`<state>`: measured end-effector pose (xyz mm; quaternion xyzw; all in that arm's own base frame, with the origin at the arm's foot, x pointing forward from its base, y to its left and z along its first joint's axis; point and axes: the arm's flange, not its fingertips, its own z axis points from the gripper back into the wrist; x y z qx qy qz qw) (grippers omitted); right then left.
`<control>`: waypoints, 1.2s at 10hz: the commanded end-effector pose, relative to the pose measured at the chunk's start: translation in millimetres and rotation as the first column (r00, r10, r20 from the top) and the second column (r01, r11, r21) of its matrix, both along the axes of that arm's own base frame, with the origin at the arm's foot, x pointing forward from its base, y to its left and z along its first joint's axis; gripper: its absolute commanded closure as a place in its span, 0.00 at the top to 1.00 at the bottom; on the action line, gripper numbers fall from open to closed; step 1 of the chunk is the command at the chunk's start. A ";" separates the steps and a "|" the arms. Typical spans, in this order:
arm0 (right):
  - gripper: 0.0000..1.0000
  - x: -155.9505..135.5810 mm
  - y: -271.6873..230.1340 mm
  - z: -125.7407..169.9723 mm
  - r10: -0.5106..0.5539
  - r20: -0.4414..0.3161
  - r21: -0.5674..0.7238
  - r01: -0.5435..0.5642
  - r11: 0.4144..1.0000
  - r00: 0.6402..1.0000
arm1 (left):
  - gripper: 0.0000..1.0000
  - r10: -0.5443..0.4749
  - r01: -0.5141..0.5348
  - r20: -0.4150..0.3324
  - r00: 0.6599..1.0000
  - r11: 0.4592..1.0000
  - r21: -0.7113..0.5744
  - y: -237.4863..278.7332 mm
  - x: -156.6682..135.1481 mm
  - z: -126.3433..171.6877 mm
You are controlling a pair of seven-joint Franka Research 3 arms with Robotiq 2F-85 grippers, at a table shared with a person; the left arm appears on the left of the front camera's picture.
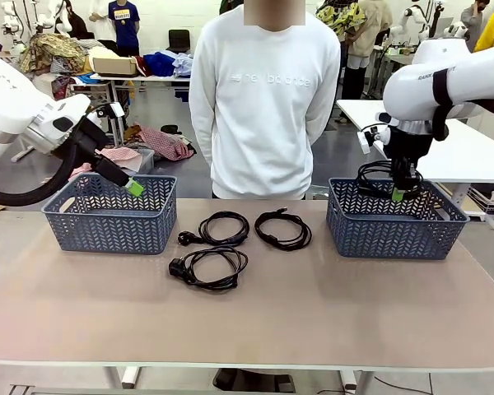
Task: Organize the cables according to human instructions.
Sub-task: Pick up a bundle of cables and place it in the basket indicated by the human.
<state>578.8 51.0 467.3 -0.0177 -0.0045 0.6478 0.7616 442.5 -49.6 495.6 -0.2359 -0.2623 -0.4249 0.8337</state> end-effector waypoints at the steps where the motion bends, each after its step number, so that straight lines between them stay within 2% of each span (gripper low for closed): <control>1: 0.00 8.9 0.5 6.5 0.009 0.020 0.027 -0.009 1.000 1.000 | 1.00 -0.013 0.013 0.007 1.000 1.000 -0.026 -0.1 -0.9 0.1; 2: 0.00 11.0 0.5 5.3 -0.003 0.021 0.024 0.003 1.000 1.000 | 1.00 -0.013 0.013 0.007 1.000 1.000 -0.026 -0.1 -0.9 0.1; 3: 0.30 12.0 0.8 4.2 -0.016 0.013 0.037 0.016 0.999 1.000 | 1.00 -0.013 0.013 0.007 1.000 1.000 -0.026 -0.1 -0.9 0.1; 4: 0.30 12.0 2.0 4.4 -0.025 0.014 0.044 0.025 0.999 1.000 | 1.00 -0.013 0.013 0.007 1.000 1.000 -0.026 -0.1 -0.9 0.1; 5: 0.50 12.1 2.3 4.4 -0.033 0.013 0.047 0.032 0.998 0.999 | 1.00 -0.013 0.013 0.007 1.000 1.000 -0.026 -0.1 -0.9 0.1; 6: 0.35 12.1 2.4 4.4 -0.037 0.011 0.047 0.037 0.998 0.999 | 1.00 -0.013 0.013 0.007 1.000 1.000 -0.026 -0.1 -0.9 0.1; 7: 0.69 11.7 2.4 4.4 -0.044 0.012 0.048 0.043 0.998 0.999 | 1.00 -0.013 0.013 0.007 1.000 1.000 -0.026 -0.1 -0.9 0.1; 8: 0.54 11.6 2.3 4.6 -0.050 0.010 0.049 0.050 0.998 0.999 | 1.00 -0.013 0.013 0.007 1.000 1.000 -0.026 -0.1 -0.9 0.1; 9: 0.88 10.9 2.3 4.7 -0.056 0.006 0.045 0.056 0.997 0.998 | 1.00 -0.013 0.013 0.007 1.000 1.000 -0.026 -0.1 -0.9 0.1; 10: 0.73 10.2 2.4 5.5 -0.061 0.003 0.041 0.061 0.997 0.998 | 1.00 -0.013 0.013 0.007 1.000 1.000 -0.026 -0.1 -0.9 0.1; 11: 1.00 8.9 2.7 6.5 -0.065 0.002 0.041 0.064 0.997 0.998 | 1.00 -0.013 0.013 0.007 1.000 1.000 -0.026 -0.1 -0.9 0.1; 12: 0.92 6.9 3.6 7.7 -0.068 0.000 0.037 0.068 0.997 0.998 | 1.00 -0.013 0.013 0.007 1.000 1.000 -0.026 -0.1 -0.9 0.1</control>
